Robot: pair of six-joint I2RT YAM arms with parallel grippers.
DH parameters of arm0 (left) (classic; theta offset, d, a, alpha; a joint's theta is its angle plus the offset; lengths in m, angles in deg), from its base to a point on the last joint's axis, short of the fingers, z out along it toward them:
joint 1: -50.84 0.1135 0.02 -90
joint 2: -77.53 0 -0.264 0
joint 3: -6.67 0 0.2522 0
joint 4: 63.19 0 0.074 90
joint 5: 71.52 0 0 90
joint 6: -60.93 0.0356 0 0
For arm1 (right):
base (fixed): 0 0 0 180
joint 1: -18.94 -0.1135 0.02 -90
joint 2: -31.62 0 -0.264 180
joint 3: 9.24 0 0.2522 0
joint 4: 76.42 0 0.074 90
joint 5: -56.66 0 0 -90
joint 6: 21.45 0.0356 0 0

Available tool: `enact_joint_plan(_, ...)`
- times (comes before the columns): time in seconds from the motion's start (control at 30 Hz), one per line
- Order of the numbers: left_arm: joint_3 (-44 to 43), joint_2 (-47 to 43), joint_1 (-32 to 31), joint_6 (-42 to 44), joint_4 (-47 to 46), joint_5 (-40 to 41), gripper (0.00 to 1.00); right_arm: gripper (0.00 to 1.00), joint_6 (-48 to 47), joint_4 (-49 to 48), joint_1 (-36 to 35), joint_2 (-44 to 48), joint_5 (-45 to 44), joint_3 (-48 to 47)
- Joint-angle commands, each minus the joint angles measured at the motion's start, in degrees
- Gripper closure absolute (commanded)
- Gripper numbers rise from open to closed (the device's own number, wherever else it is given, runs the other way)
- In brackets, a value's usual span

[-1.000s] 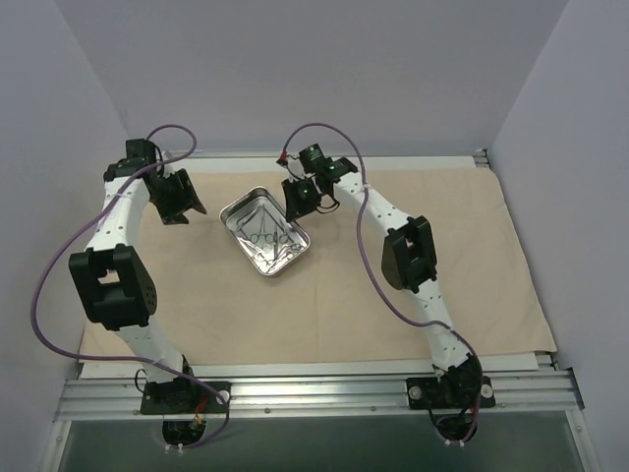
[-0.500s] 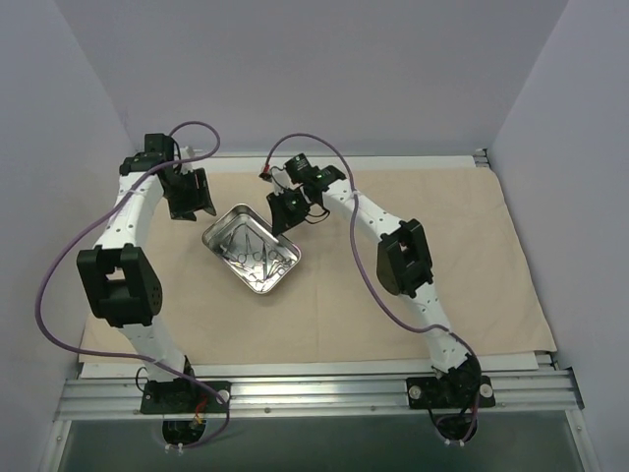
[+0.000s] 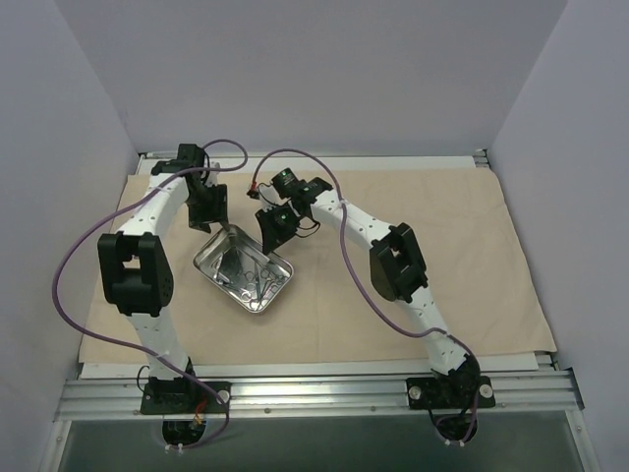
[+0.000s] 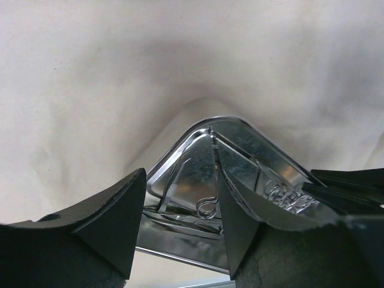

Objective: Open and lay out the surgical kit
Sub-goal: Place the container in the surgical kit.

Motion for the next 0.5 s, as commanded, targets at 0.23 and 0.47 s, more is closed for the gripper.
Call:
enact_joint_plan(0.23, 8.0, -8.3, 0.2, -3.5, -2.2, 5.7, 0.42, 1.0, 1.9, -1.5, -3.2, 4.1, 4.9, -0.7)
enact_joint_plan(0.47, 10.0, -15.1, 0.2, -5.0, -1.1, 6.3, 0.42, 1.0, 1.6, -0.7, -5.1, 3.3, 2.9, -1.0)
